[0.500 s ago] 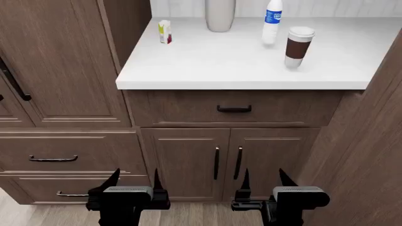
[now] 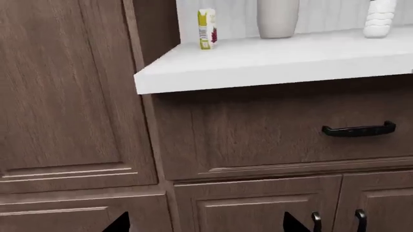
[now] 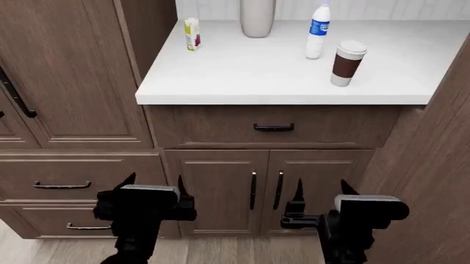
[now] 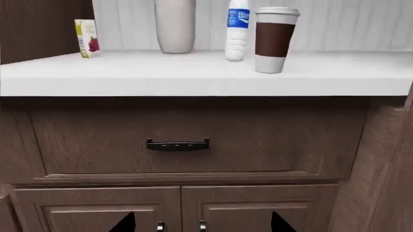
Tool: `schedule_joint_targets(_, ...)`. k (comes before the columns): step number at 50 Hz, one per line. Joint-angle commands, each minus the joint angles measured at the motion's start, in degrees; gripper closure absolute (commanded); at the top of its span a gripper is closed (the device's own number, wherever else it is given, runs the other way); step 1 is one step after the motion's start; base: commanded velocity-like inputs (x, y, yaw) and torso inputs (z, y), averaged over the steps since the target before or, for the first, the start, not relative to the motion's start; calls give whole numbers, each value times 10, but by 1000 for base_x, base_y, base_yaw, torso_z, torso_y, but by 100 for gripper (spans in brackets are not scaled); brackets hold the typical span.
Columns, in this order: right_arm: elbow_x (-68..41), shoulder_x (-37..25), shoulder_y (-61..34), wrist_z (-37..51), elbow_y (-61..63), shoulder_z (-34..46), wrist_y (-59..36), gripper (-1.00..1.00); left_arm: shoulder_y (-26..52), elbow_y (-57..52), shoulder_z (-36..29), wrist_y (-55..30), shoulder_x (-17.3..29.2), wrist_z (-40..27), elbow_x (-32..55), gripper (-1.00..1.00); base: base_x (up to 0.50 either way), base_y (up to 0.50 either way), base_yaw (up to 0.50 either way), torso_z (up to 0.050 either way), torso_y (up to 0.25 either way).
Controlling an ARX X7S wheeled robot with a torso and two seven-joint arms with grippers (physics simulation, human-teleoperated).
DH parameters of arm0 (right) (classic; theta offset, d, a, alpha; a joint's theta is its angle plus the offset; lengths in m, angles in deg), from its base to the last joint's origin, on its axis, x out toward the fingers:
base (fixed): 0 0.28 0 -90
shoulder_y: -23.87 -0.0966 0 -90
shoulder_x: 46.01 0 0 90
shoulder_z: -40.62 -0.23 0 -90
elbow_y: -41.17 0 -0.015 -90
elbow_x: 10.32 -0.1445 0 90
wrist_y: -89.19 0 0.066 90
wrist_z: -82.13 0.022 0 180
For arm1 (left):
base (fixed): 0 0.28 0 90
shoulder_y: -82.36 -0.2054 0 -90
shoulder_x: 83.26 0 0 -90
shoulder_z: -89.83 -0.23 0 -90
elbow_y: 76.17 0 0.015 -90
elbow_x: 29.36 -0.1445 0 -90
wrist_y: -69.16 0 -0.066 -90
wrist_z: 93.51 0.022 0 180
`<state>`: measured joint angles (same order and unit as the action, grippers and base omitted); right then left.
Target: Move the drinks to the dining counter.
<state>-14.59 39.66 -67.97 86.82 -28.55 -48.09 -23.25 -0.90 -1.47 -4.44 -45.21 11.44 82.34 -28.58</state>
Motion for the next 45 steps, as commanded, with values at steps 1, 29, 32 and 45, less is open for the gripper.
schedule_joint_targets(1,-60,-27,-132,22,252,-54,-363,-100,212,-160,9,-350,34,25,12,-100,0,0,0,0,0)
schedule_joint_targets(29,-885,-249,-637,604,214,-124,-638,-100,491,-70,30,-426,62,98,66,-100,225,-17,0,0,0)
schedule_joint_targets(32,-889,-254,-641,608,211,-116,-634,-100,496,-61,30,-424,63,97,66,-100,500,-12,0,0,0)
schedule_joint_targets(45,-946,-284,-677,660,195,-84,-606,-100,496,-74,26,-443,69,94,69,-100,500,-18,0,0,0)
